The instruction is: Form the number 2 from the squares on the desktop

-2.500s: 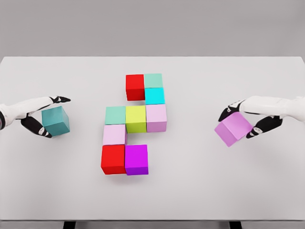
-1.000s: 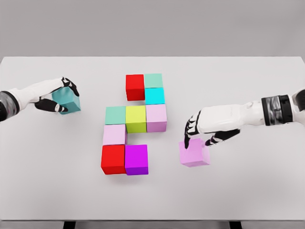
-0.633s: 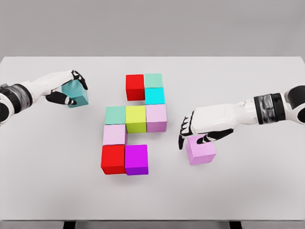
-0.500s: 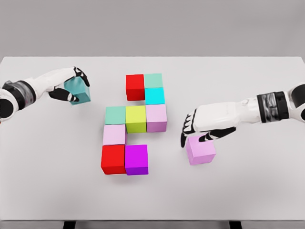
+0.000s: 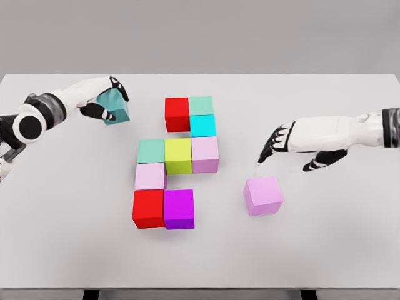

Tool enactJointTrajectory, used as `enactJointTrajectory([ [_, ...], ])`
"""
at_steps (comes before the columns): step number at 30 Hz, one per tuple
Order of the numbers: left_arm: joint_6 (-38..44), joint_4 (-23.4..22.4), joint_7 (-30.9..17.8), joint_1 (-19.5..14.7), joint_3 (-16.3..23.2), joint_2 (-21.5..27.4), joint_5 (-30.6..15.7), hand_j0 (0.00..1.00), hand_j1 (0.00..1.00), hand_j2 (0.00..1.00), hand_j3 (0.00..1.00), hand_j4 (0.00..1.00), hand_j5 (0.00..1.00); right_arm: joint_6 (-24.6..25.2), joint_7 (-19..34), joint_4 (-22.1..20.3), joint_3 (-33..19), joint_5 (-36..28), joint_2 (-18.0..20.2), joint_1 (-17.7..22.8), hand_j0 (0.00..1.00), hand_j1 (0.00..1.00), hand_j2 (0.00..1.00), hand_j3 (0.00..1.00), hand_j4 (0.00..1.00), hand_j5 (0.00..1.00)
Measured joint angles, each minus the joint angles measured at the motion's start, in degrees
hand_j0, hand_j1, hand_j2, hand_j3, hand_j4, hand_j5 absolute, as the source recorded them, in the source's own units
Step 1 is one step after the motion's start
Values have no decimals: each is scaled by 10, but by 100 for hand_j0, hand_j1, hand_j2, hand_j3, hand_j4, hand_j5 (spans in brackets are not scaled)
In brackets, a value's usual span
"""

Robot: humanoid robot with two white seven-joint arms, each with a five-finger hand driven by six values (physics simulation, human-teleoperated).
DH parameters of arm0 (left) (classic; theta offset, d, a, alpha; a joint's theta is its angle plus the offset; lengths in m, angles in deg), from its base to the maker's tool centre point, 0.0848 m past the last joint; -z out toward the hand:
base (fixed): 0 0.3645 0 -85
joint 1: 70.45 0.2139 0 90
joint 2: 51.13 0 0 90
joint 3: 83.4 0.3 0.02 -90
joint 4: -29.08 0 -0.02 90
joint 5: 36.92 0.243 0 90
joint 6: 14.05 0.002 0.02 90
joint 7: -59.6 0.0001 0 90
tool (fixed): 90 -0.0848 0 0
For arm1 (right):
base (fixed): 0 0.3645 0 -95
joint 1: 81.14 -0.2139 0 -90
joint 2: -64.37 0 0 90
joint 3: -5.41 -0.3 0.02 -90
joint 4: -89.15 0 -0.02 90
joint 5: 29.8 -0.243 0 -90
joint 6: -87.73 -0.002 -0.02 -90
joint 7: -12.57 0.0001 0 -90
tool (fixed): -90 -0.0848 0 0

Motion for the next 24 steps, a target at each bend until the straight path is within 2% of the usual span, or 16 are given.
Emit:
enactJointTrajectory([
  [6, 0, -20, 0, -6, 1, -27, 19, 53, 53, 53, 53, 53, 53, 0, 0, 5, -12, 22, 17, 4, 99, 99, 99, 99, 99, 99],
  [10, 0, -26, 0, -6, 1, -40, 30, 52, 52, 52, 52, 52, 52, 0, 0, 5, -13, 74, 16, 5, 62, 62, 62, 62, 62, 62],
  [16, 0, -28, 0, -6, 2, -57, 45, 52, 52, 52, 52, 52, 52, 0, 0, 6, -13, 124, 14, 6, 20, 20, 20, 20, 20, 20],
  [17, 0, -28, 0, -8, 5, -58, 49, 52, 52, 52, 52, 52, 52, 0, 0, 8, -13, 127, 14, 7, 16, 16, 16, 16, 16, 16],
  [24, -1, -26, 0, -13, 21, -65, 67, 52, 52, 52, 52, 52, 52, 0, 0, 20, -7, 158, 11, 22, 12, 12, 12, 12, 12, 12],
])
